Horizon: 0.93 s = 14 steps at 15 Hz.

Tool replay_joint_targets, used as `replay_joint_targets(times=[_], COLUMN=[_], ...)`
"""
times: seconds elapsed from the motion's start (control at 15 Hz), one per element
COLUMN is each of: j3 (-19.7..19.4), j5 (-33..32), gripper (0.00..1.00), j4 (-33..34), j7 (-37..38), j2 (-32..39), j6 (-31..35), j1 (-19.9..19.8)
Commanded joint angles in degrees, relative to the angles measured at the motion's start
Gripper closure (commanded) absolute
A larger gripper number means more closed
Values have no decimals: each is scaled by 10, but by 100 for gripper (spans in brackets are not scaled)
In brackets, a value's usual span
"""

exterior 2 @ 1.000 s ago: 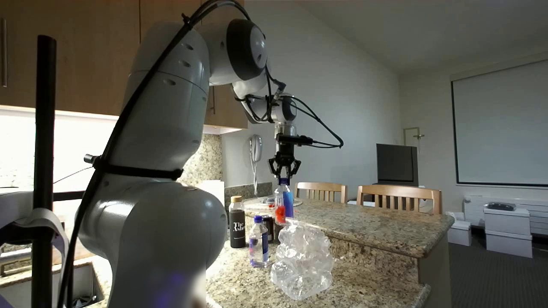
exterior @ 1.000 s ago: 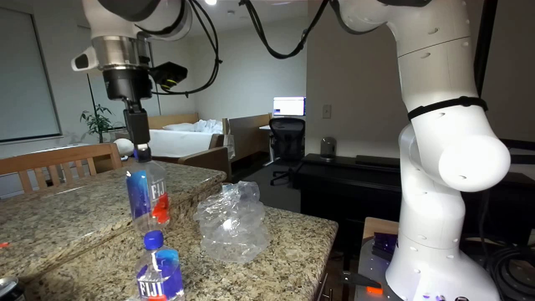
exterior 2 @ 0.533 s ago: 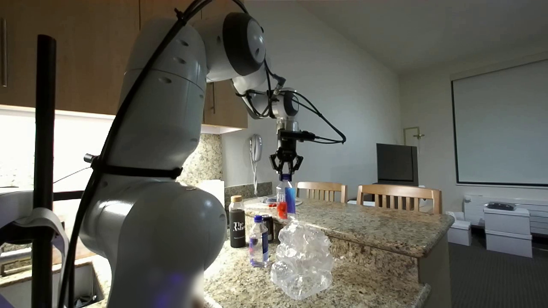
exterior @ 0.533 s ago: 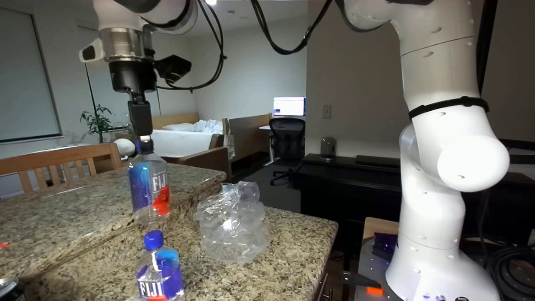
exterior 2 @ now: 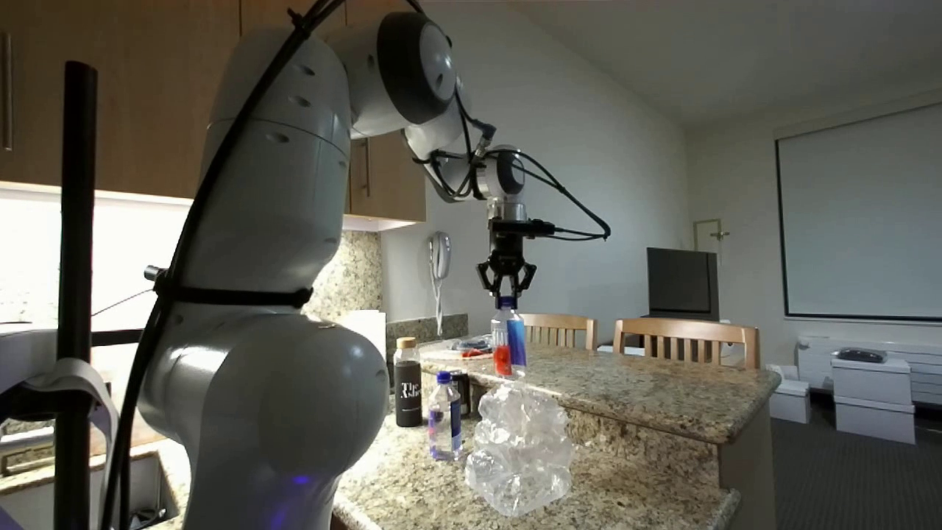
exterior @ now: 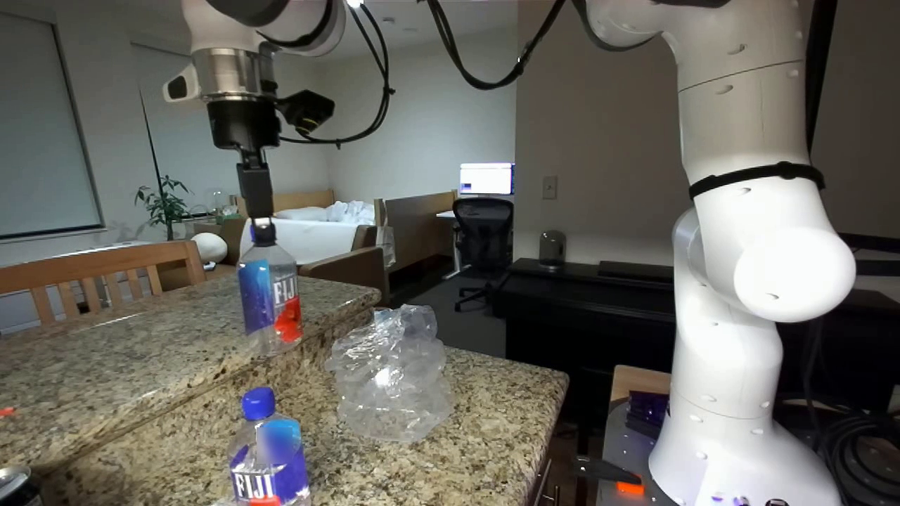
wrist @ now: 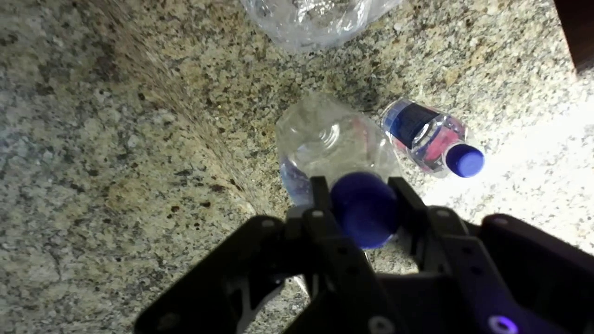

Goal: Put one of the water bottles on the counter in the plastic bag

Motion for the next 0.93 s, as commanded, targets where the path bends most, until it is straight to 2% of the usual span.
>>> replay_joint_targets(times=[0.0,0.27,0.87], j3=[-8,-23,-57], j5=[5,11,39], gripper=[85,85,85], j4=[-49,-88,-168], j7=[21,35,16], j2=[-50,-89,-164], j6=[8,6,0], j1=[-14,-23,-32])
